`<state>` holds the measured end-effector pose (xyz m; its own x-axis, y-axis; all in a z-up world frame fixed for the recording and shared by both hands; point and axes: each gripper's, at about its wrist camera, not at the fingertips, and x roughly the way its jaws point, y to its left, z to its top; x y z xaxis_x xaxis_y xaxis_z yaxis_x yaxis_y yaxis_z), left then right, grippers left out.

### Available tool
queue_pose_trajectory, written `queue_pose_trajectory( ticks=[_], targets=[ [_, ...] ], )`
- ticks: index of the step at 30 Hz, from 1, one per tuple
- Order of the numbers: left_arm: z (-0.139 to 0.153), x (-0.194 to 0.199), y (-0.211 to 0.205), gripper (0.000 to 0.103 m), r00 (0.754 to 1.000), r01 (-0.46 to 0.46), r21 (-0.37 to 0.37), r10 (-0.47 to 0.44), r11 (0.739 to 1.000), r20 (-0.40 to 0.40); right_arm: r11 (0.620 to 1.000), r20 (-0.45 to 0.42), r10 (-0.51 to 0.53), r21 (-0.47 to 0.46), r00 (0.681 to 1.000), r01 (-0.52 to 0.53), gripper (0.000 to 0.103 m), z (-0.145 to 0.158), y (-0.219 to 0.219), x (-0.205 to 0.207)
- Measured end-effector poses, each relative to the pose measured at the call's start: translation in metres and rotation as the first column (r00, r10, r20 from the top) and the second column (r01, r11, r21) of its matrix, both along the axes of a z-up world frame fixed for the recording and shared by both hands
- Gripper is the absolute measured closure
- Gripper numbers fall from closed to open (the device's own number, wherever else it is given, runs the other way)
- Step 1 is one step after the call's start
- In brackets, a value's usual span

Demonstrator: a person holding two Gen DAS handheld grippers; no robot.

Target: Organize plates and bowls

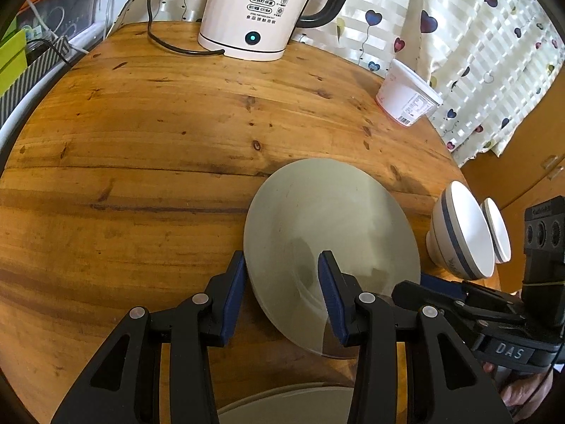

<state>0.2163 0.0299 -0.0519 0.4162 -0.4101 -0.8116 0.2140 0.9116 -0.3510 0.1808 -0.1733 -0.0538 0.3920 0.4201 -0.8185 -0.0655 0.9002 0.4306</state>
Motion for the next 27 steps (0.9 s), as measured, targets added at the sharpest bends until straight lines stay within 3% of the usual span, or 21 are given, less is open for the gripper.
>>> queue_pose_trajectory(
  ticks=[5,27],
  targets=[
    [-0.001,0.001,0.001,0.061,1.0,-0.003,0.0,0.003,1.0,0.009,1.0,0.004,-0.008,-0.011,1.0,0.008,0.075,0.0,-0.001,0.001],
    [0.008,-0.018,0.011,0.061,0.999,-0.02,-0.02,0.02,1.0,0.041,1.0,0.042,0.012,-0.008,0.999,-0.011,0.076,0.009,0.001,-0.006]
  ],
)
